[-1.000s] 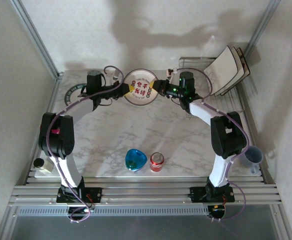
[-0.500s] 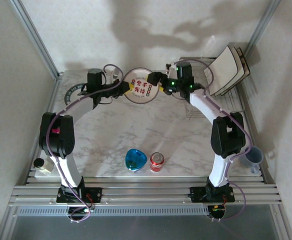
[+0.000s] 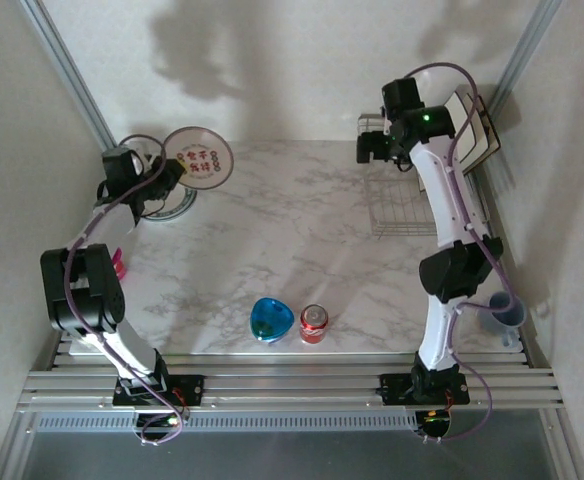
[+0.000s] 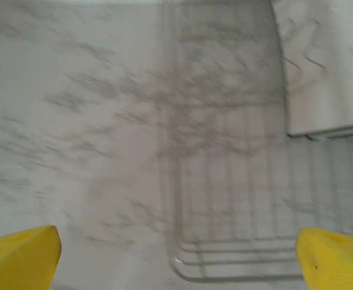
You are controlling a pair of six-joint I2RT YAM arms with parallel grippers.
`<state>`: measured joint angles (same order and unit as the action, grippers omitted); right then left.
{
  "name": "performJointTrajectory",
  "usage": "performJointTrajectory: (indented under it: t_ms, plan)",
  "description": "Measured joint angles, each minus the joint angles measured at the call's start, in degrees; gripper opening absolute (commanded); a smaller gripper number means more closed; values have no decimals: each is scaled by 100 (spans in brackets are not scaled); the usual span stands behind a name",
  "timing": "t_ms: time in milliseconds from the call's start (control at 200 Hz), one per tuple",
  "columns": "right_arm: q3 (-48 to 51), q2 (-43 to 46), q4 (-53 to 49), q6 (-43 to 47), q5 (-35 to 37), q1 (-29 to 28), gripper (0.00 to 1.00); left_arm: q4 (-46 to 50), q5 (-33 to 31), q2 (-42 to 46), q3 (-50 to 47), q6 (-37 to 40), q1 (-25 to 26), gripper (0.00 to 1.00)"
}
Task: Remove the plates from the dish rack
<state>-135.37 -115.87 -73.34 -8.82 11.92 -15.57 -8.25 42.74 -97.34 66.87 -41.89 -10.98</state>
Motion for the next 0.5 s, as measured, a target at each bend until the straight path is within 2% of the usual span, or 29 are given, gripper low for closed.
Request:
performJointTrajectory:
  t_ms: [140, 255, 340, 496]
  plan:
    - [-778, -787, -831, 299, 420, 153, 99, -310, -306, 46, -444, -157, -173, 0]
    - [-905, -968, -1141, 435, 525, 258, 99, -457, -511, 46, -684, -212, -254, 0]
    - [-765, -866, -1161, 505, 557, 321, 99, -560, -623, 35, -778, -214, -323, 0]
    - [164, -356, -942, 566, 549, 393, 99, -798, -809, -68, -850, -203, -496, 0]
